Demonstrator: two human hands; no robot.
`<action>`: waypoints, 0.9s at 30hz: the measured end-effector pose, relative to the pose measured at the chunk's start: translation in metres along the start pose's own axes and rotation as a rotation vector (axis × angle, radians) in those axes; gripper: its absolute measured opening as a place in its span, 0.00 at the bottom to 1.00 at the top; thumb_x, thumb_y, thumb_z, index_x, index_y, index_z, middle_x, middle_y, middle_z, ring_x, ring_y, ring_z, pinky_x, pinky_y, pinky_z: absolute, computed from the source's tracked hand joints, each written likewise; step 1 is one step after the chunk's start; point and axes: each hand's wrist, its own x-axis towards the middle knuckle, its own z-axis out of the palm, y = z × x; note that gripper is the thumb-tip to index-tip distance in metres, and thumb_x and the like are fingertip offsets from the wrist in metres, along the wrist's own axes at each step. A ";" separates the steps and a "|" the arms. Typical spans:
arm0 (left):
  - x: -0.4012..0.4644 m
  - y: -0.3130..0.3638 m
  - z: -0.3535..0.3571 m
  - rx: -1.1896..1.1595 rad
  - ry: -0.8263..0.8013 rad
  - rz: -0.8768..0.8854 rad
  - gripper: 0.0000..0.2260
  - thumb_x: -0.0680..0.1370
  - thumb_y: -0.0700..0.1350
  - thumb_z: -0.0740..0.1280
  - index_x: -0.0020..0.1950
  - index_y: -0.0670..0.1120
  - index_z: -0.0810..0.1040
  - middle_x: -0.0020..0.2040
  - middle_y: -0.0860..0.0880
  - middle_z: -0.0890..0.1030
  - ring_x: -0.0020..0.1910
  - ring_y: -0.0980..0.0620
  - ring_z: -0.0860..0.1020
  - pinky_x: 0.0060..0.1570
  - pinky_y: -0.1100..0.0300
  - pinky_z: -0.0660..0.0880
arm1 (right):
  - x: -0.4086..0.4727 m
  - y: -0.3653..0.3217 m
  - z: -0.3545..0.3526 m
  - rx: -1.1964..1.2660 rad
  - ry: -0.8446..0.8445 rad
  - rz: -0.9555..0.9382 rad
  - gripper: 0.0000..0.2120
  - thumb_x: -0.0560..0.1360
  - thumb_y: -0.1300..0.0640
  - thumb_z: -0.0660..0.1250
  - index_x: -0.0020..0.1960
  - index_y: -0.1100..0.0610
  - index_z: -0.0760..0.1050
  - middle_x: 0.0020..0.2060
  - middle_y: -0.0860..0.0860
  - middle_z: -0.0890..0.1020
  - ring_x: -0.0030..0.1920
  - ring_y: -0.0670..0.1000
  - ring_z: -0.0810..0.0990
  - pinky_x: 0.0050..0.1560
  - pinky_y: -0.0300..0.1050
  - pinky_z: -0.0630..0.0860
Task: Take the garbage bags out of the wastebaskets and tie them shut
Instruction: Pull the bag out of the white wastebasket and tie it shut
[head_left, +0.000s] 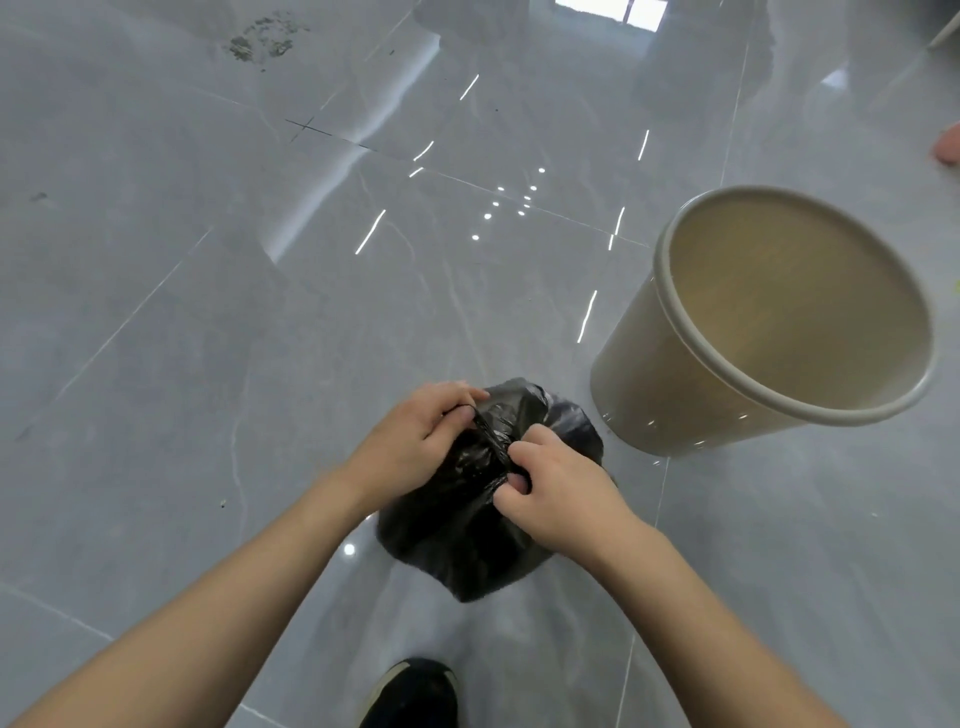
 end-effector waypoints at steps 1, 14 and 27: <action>0.000 0.003 0.002 -0.063 0.008 -0.047 0.09 0.81 0.39 0.60 0.53 0.44 0.80 0.55 0.53 0.82 0.56 0.56 0.77 0.59 0.60 0.71 | -0.002 0.000 -0.001 -0.039 0.033 -0.051 0.12 0.70 0.49 0.59 0.31 0.51 0.59 0.43 0.45 0.65 0.29 0.47 0.67 0.29 0.43 0.60; 0.008 0.014 0.024 -0.365 0.072 -0.063 0.10 0.81 0.48 0.58 0.47 0.50 0.78 0.43 0.52 0.84 0.47 0.54 0.81 0.52 0.56 0.76 | -0.010 0.018 -0.012 -0.439 0.469 -0.351 0.05 0.72 0.60 0.65 0.37 0.56 0.72 0.33 0.51 0.75 0.29 0.55 0.73 0.22 0.47 0.67; 0.011 0.033 0.035 -0.146 0.018 -0.267 0.10 0.75 0.49 0.65 0.54 0.54 0.70 0.43 0.57 0.79 0.43 0.57 0.77 0.48 0.56 0.72 | -0.018 0.030 -0.020 -0.326 0.521 -0.261 0.07 0.75 0.56 0.62 0.42 0.54 0.79 0.36 0.50 0.76 0.32 0.53 0.77 0.25 0.49 0.72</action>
